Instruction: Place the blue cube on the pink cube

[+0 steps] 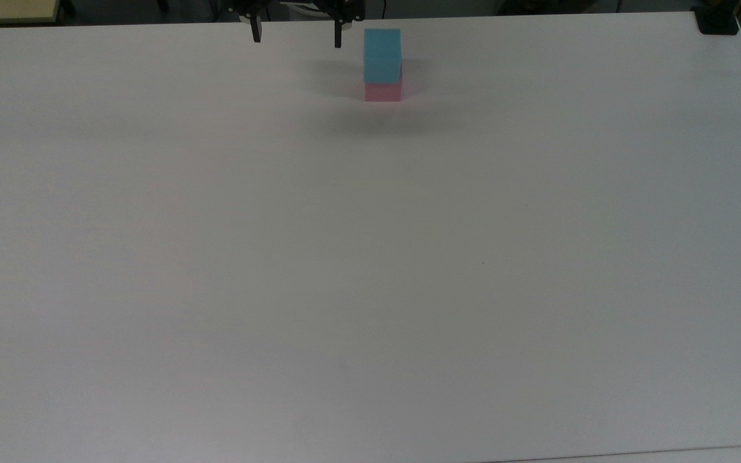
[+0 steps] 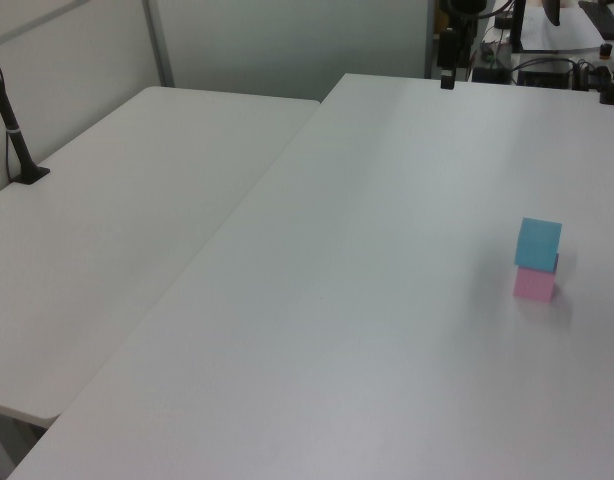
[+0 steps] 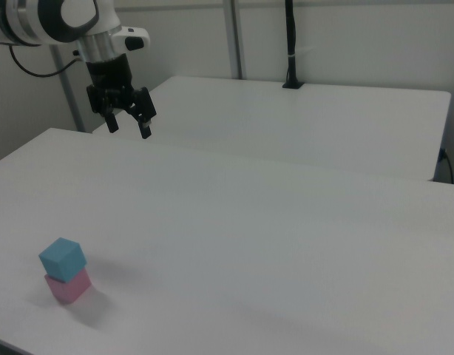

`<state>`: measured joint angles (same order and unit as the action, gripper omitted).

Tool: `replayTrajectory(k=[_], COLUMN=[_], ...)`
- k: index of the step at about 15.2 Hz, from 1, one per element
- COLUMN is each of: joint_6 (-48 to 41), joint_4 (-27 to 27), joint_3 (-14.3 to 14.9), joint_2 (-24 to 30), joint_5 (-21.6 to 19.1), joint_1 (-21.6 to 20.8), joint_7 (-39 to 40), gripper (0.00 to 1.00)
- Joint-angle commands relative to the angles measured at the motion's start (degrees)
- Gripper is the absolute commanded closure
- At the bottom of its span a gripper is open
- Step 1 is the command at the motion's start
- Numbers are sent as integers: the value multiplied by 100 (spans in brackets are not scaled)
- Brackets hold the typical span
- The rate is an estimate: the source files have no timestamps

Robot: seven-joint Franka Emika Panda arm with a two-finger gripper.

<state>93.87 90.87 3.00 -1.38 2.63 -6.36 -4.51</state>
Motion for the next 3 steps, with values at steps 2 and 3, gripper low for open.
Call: replayTrajectory(k=[2, 3], joint_6=[-185, -185], joint_4=[-35, -35], joint_3=[-212, -212], joint_2=[59, 59], joint_5=[-44, -52], joint_1=[249, 232], joint_7=[135, 135], gripper=[0, 0])
